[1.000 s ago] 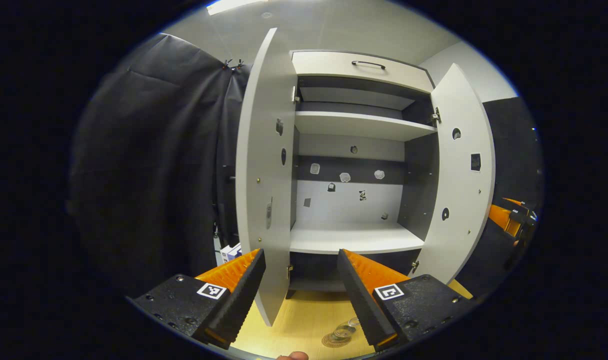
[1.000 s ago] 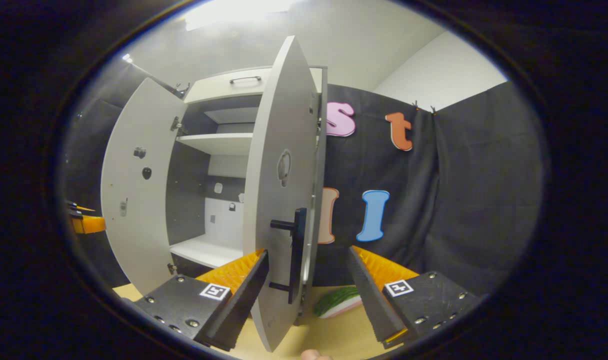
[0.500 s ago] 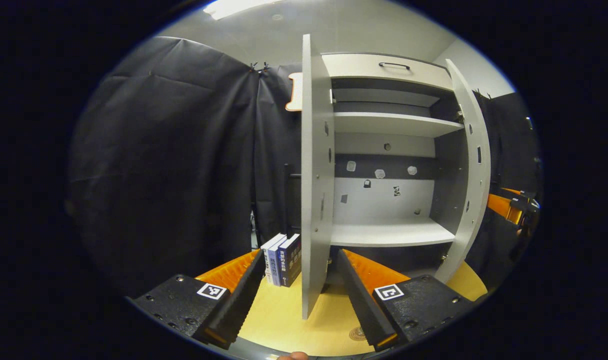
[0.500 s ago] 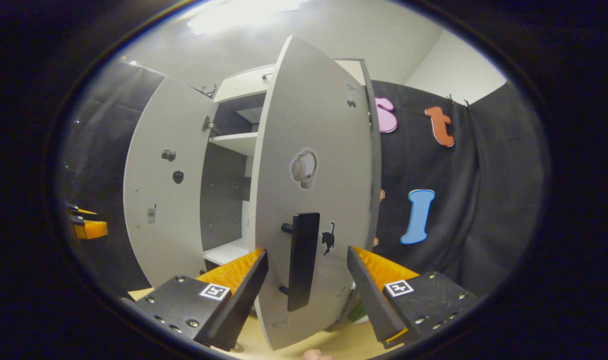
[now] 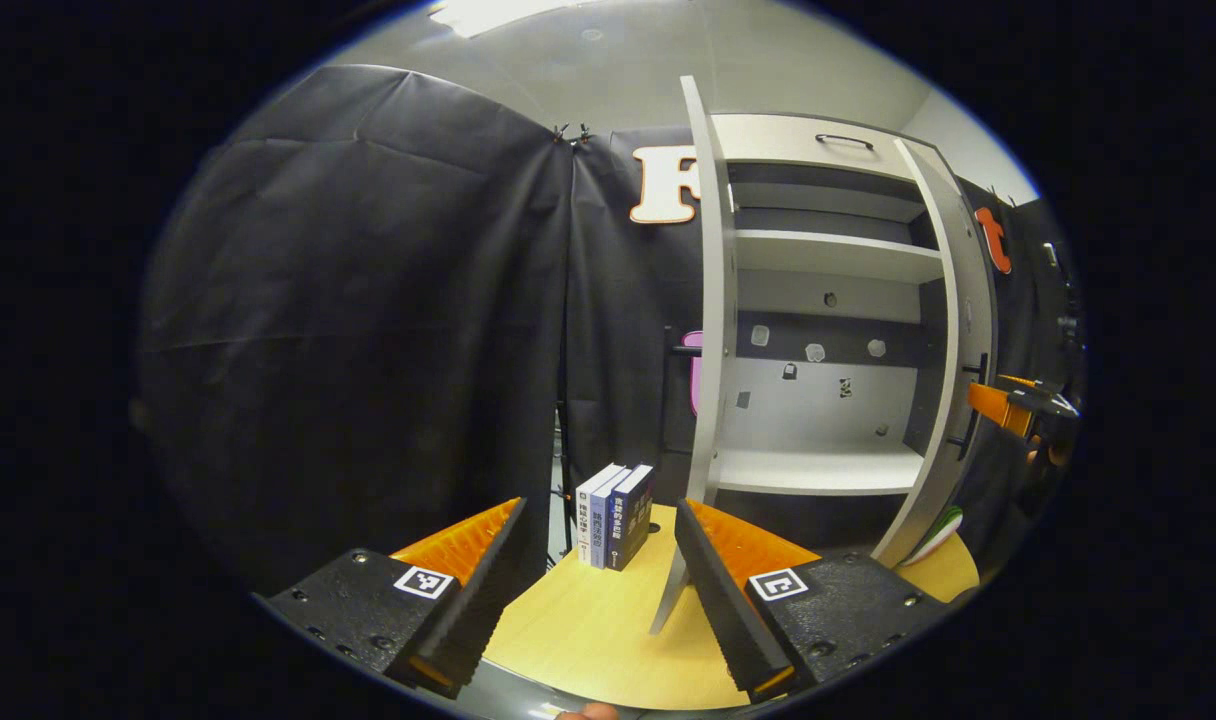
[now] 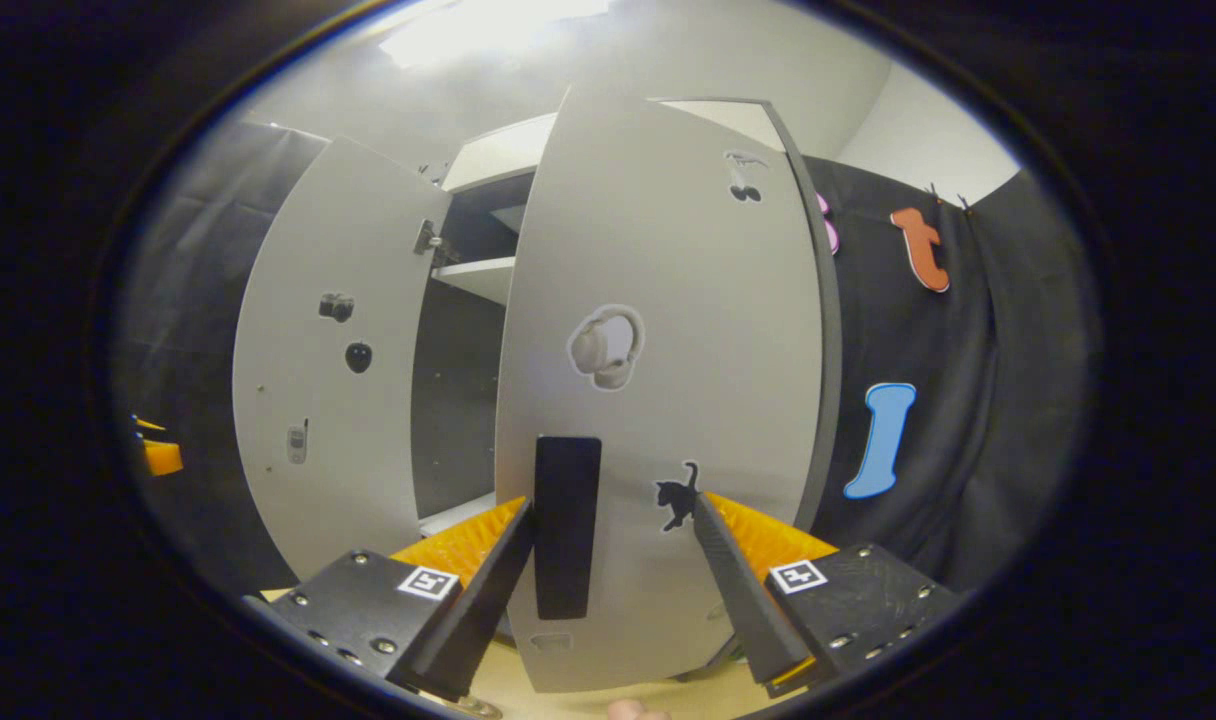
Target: Grasp the bottle in the cabinet with the left hand and place it on the coaster, then close the right door with the right hand and the left door with the left hand.
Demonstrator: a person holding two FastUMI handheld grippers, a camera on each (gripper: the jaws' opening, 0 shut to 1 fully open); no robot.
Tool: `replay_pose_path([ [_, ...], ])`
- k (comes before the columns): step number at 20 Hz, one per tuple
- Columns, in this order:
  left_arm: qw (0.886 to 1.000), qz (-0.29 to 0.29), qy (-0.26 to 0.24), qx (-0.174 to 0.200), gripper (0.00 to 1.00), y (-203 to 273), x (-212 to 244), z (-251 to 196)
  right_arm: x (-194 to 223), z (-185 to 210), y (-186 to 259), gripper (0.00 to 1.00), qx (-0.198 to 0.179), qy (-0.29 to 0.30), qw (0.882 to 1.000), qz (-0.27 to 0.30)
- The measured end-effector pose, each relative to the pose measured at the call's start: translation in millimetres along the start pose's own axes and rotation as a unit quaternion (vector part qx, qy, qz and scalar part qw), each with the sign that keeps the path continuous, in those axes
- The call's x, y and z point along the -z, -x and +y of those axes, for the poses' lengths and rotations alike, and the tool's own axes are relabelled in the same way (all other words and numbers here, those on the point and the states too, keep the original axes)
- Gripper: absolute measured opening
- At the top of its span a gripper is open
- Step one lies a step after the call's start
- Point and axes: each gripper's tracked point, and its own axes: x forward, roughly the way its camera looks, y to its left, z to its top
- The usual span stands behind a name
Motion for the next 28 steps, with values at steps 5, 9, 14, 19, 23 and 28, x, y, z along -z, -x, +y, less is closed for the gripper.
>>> replay_pose_path([
  [5,1.0,-0.004,0.003,-0.01,0.92,-3.6,-4.5,6.8,5.9,7.4,-19.9,0.94,-0.006,-0.021,1.0,0.002],
  [9,1.0,-0.007,0.0,-0.012,0.92,-6.4,-5.7,7.1,6.1,11.2,-33.2,0.94,0.006,-0.01,1.0,-0.003],
  [14,1.0,-0.009,0.0,-0.013,0.92,-11.4,-7.6,8.0,5.5,16.7,-49.6,0.97,0.02,0.006,1.0,-0.007],
  [19,1.0,-0.012,-0.003,-0.012,0.92,-21.6,-10.4,9.8,11.2,20.4,-65.2,0.97,0.026,-0.012,1.0,0.0],
  [23,1.0,-0.01,-0.003,-0.009,0.92,-30.5,-9.1,10.2,12.4,23.3,-76.9,0.97,0.032,-0.018,0.999,0.001],
  [28,1.0,-0.009,-0.001,-0.002,0.92,-41.9,-6.6,10.9,14.8,25.6,-93.4,0.97,0.044,-0.025,0.999,0.002],
])
